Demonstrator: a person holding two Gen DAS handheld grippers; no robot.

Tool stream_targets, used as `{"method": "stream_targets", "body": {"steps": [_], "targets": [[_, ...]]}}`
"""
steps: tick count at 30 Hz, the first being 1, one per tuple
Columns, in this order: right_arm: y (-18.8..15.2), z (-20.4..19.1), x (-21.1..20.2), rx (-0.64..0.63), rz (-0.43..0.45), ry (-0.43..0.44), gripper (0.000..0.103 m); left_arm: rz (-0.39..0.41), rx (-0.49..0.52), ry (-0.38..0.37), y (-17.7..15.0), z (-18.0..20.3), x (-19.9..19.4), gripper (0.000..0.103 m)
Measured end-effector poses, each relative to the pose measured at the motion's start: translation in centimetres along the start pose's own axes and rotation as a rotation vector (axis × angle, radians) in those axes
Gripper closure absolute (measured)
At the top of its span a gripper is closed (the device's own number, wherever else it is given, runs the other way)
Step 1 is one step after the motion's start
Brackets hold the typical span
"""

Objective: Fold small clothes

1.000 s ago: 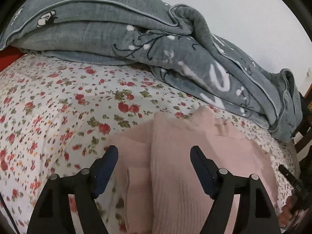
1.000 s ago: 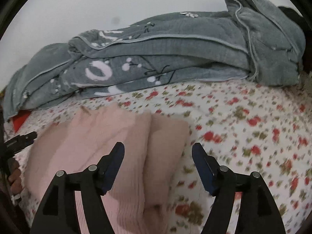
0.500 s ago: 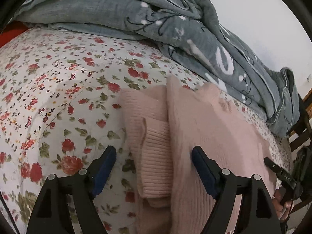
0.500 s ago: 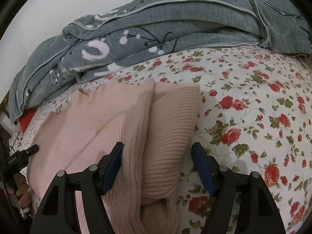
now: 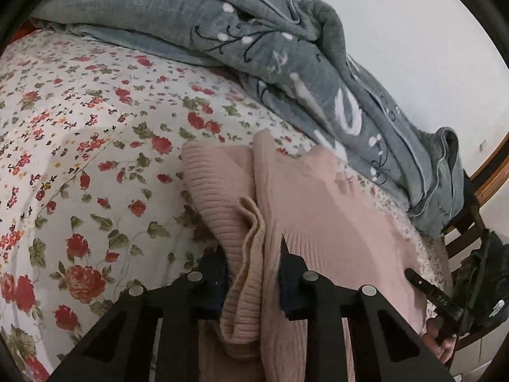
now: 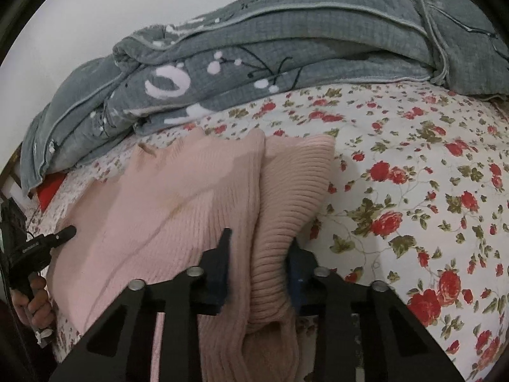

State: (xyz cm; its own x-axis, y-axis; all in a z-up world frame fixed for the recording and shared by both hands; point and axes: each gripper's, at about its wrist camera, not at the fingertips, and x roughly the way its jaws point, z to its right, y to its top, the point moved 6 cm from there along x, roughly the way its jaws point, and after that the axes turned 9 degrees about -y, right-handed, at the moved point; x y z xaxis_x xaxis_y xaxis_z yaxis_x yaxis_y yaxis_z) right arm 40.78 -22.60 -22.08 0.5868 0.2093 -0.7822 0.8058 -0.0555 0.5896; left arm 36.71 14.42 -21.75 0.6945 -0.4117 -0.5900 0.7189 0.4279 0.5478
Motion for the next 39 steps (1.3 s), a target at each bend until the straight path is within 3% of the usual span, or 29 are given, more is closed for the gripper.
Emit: {"method": "stream_targets", "body": {"steps": [3, 8, 14, 17, 21, 23, 24, 26, 29, 34, 37, 39], "targets": [[0.4, 0.2, -0.8, 0.023, 0.016, 0.047, 0.082, 0.013, 0.032, -0.005, 0.6, 0.7, -0.2, 0.081], [0.9, 0.0, -2.9, 0.047, 0.064, 0.091, 0.083, 0.046, 0.000, -0.077, 2.0, 1.3, -0.8, 0.081], [-0.2, 0.5, -0.1, 0.041, -0.024, -0.012, 0.074, -0.009, 0.014, 0.014, 0.7, 0.2, 0.4, 0.074], [-0.1, 0.8, -0.4, 0.055, -0.018, -0.020, 0.065, -0.024, -0.016, 0.025, 0.5, -0.6, 0.5, 0.059], [0.2, 0.4, -2.2, 0.015, 0.028, -0.086, 0.059, -0.028, -0.029, 0.022, 0.3, -0.9, 0.8, 0.055], [0.8, -0.5, -4.0, -0.044, 0.106, -0.156, 0.055, -0.027, -0.009, 0.040, 0.2, -0.6, 0.8, 0.053], [1.0, -1.0, -4.7, -0.060, 0.136, -0.175, 0.046, -0.027, 0.001, 0.049, 0.1, -0.5, 0.8, 0.052], [0.9, -3.0, -6.2, -0.089, 0.189, -0.155, 0.041, -0.026, 0.021, 0.068, 0.0, -0.2, 0.8, 0.052], [-0.2, -6.6, -6.9, -0.129, 0.187, -0.086, 0.041, -0.025, 0.007, 0.056, 0.0, -0.4, 0.7, 0.051], [-3.1, -11.9, -5.0, -0.188, 0.138, -0.045, 0.041, -0.021, -0.017, 0.024, -0.1, -0.6, 0.3, 0.052], [-5.0, -13.5, -2.0, -0.283, 0.076, -0.180, 0.041, -0.024, -0.012, 0.025, -0.3, -0.4, 0.1, 0.052], [-5.1, -14.3, -1.8, -0.329, 0.093, -0.228, 0.041, -0.024, -0.002, 0.031, -0.4, -0.2, 0.0, 0.052]]}}
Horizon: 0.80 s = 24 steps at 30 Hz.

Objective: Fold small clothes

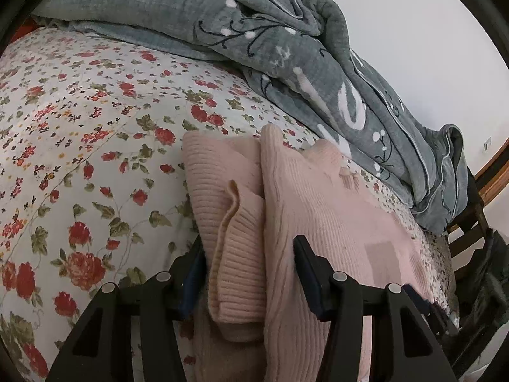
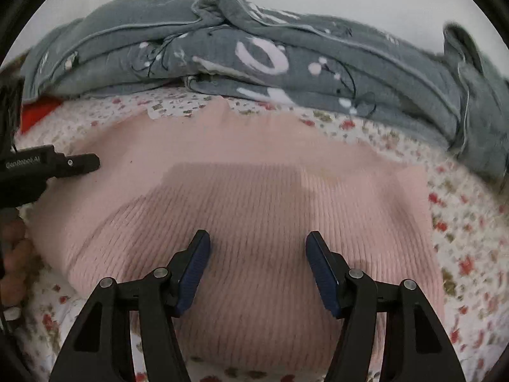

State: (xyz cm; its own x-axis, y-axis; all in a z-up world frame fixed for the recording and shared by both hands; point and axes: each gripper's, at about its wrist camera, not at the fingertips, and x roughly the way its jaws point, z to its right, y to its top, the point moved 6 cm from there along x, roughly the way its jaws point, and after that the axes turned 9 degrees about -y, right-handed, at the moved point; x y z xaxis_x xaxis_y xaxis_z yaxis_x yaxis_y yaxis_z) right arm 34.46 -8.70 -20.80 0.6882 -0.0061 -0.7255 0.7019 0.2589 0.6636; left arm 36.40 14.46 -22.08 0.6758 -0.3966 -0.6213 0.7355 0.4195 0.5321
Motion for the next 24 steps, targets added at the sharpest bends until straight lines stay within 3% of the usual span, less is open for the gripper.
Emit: {"method": "stream_targets", "body": {"steps": [8, 17, 24], "targets": [[1.9, -0.5, 3.2, 0.017, -0.062, -0.020, 0.042, -0.003, 0.000, 0.007, 0.1, 0.0, 0.6, 0.050], [-2.9, -0.9, -1.2, -0.044, -0.086, -0.022, 0.042, -0.020, 0.006, -0.007, -0.1, 0.3, 0.4, 0.046], [-4.9, -0.8, -3.8, -0.038, -0.040, -0.029, 0.042, -0.010, 0.000, -0.020, -0.5, 0.4, 0.0, 0.046]]}}
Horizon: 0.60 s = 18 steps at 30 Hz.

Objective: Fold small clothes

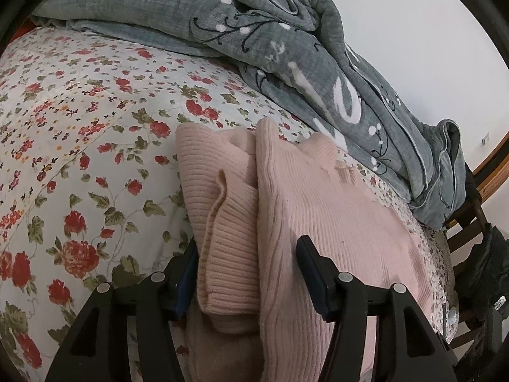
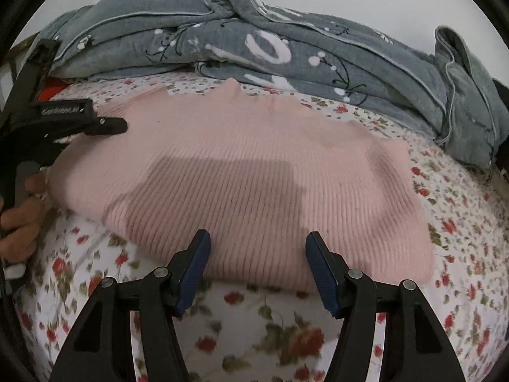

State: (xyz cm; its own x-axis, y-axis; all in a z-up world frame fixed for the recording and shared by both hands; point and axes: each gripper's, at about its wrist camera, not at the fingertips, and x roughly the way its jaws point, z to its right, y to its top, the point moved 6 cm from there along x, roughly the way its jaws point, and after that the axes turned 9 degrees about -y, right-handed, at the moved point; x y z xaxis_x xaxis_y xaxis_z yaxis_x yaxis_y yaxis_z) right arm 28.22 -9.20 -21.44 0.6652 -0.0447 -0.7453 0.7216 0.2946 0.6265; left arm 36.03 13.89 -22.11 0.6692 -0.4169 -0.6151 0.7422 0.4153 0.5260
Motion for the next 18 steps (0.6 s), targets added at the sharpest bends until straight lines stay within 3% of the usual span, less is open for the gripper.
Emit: {"method": "stream_targets", "body": {"steps": [3, 6, 9, 11, 13, 15, 18], "targets": [[0.3, 0.3, -1.4, -0.027, 0.011, 0.054, 0.042, 0.004, 0.001, 0.000, 0.0, 0.0, 0.0, 0.046], [1.1, 3.0, -3.0, 0.038, 0.071, 0.131, 0.042, 0.006, 0.004, 0.004, -0.1, 0.0, -0.1, 0.047], [1.8, 7.9, -3.2, 0.123, 0.126, 0.061, 0.040, 0.014, 0.004, 0.015, -0.2, 0.1, -0.1, 0.049], [1.7, 11.6, -2.5, 0.210, 0.131, 0.026, 0.040, 0.021, -0.011, 0.018, -0.1, 0.0, -0.1, 0.059], [1.1, 14.3, -1.2, 0.273, 0.104, -0.005, 0.040, 0.027, -0.041, -0.007, 0.0, -0.2, -0.3, 0.072], [0.3, 16.6, 0.4, 0.308, 0.059, -0.055, 0.040, 0.045, -0.060, -0.050, 0.2, -0.2, -0.6, 0.077], [-0.8, 19.2, 1.6, 0.345, 0.022, -0.100, 0.040, 0.046, -0.059, -0.045, 0.3, 0.0, -0.6, 0.080]]}}
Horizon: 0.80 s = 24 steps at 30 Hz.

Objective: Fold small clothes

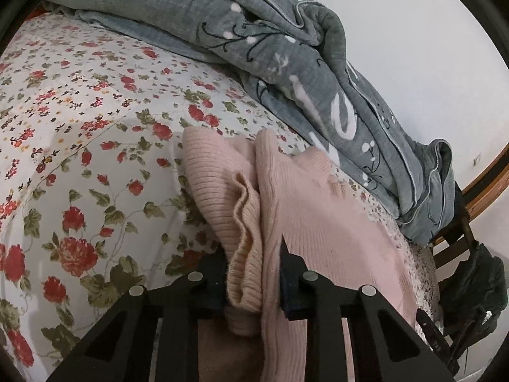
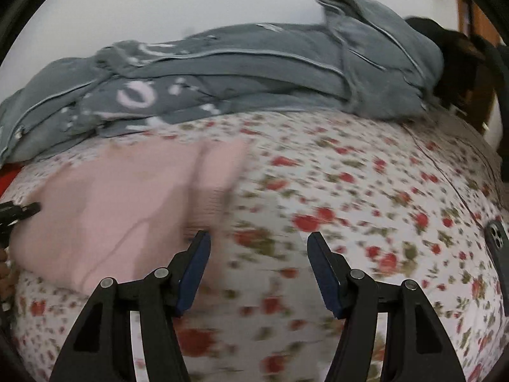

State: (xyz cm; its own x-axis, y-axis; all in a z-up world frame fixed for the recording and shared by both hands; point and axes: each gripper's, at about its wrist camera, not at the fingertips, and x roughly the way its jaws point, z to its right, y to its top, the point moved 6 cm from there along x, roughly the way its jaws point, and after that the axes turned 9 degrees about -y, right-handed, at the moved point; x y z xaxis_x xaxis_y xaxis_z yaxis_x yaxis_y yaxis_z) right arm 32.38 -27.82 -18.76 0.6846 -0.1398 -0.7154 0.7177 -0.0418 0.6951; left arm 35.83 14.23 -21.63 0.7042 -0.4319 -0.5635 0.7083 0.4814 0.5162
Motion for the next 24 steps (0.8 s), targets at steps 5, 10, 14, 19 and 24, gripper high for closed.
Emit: {"method": "stream_targets", "body": {"steps": [5, 10, 14, 19, 24], "targets": [[0.3, 2.7, -0.1, 0.029, 0.015, 0.001, 0.040, 0.011, 0.061, 0.102, 0.7, 2.7, -0.6, 0.081], [0.2, 4.7, -0.7, 0.049, 0.025, 0.021, 0.040, -0.016, 0.099, 0.152, 1.9, 8.0, -1.2, 0.081], [0.2, 6.4, -1.1, 0.090, 0.021, 0.039, 0.040, -0.032, 0.170, 0.197, 2.3, 14.5, -0.7, 0.081], [0.2, 8.2, -1.3, 0.135, 0.017, 0.039, 0.040, -0.071, 0.259, 0.262, 0.2, 21.3, 2.2, 0.081], [0.0, 10.3, -0.7, 0.175, -0.011, 0.017, 0.040, -0.144, 0.305, 0.306, -3.7, 25.2, 7.6, 0.081]]}}
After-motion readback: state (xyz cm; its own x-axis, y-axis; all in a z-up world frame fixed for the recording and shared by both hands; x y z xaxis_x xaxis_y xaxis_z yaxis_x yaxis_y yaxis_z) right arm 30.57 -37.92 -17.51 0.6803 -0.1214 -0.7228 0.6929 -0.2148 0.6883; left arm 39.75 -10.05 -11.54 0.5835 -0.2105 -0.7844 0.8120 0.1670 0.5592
